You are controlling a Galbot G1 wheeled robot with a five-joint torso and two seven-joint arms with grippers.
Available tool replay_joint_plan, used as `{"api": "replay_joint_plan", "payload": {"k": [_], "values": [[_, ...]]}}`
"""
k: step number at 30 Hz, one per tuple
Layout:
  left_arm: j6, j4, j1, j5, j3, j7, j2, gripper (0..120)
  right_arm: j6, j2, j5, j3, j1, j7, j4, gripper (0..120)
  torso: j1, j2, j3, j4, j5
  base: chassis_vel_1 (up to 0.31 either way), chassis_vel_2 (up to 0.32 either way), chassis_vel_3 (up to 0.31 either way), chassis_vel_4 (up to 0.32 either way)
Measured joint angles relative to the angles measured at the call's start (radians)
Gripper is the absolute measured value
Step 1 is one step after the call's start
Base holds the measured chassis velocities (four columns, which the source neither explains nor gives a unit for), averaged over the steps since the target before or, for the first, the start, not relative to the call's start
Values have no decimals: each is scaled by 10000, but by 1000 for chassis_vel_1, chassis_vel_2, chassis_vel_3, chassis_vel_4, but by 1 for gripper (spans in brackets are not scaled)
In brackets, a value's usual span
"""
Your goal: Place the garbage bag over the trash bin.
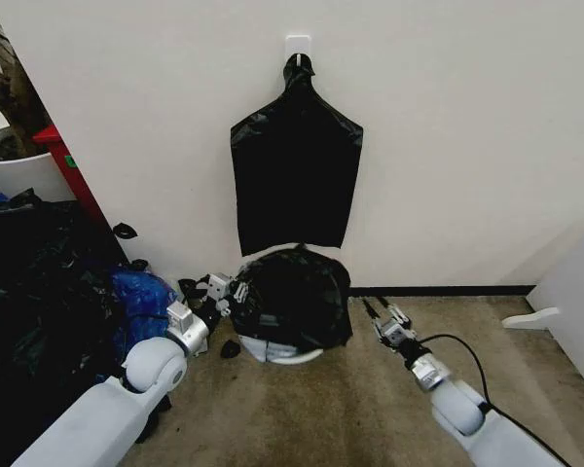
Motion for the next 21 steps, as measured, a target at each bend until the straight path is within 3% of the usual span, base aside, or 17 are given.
{"api": "replay_joint_plan", "payload": {"k": [2,5,9,15,21], "values": [[684,-205,-112,-711,0,-746,-81,4,266,-53,1613,-87,-662,171,1245,52,0,0,-1,1,0,0,0,0,0],[1020,-312,-155,-1025,2,-1074,-122,4,841,-62,1989,-97,-1169,-104,2180,59,0,0,-1,1,0,0,0,0,0],[1417,-430,-179,-996,108,-1427,-197,4,1496,-129,1160,-296,-1941,-721,3688,77,-1,1,-1,4,-2,0,0,0,0],[1477,-715,-99,-656,217,-1479,-289,4,1273,-179,-828,-613,-2239,-1395,4031,98,-2,1,-1,0,-2,0,0,0,0],[1247,-963,115,63,303,-1354,-281,4,325,-345,-1272,-977,-2018,-1780,3843,99,-2,0,-1,2,-1,0,0,0,0]]}}
